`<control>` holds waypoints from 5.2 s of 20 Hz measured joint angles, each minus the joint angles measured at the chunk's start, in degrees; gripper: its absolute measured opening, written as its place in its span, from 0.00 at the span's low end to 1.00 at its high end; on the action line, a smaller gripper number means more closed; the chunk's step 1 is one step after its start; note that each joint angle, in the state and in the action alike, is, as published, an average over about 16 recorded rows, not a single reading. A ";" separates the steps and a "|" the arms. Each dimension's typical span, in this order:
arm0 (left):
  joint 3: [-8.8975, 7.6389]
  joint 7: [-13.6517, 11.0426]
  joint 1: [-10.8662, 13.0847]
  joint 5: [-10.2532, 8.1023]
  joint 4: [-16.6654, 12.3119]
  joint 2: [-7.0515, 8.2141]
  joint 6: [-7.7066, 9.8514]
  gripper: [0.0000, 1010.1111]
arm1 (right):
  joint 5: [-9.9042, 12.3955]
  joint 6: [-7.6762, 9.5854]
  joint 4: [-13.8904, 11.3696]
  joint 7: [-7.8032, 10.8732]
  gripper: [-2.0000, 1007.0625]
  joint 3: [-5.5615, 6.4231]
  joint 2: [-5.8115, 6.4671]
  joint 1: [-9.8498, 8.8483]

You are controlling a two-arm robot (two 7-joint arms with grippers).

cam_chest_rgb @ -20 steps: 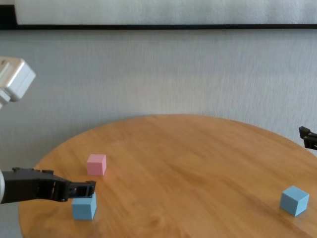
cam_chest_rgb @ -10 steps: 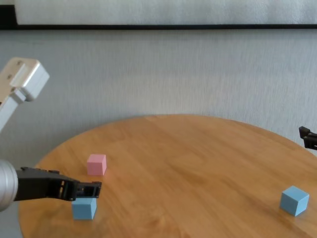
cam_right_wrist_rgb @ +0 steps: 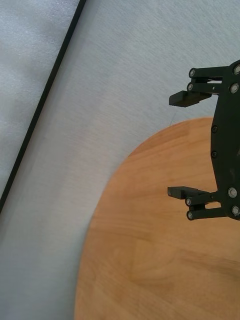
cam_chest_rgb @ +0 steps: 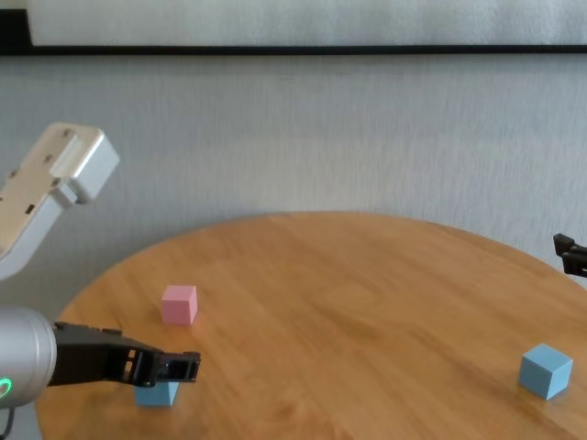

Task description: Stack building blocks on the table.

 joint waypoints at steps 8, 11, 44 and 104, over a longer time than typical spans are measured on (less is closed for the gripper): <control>-0.41 0.91 -0.26 1.02 1.69 -2.10 1.08 0.99 | 0.00 0.00 0.00 0.00 1.00 0.00 0.00 0.00; -0.69 0.94 -0.44 1.24 2.42 -2.81 1.24 0.99 | 0.00 0.00 0.00 0.00 1.00 0.00 0.00 0.00; -2.70 2.39 -2.40 5.85 7.82 -6.82 1.32 0.99 | 0.00 0.00 0.00 0.00 1.00 0.00 0.00 0.00; 10.35 -26.24 -14.93 14.23 9.11 0.19 -9.48 0.40 | 0.00 0.00 0.00 0.00 1.00 0.00 0.00 0.00</control>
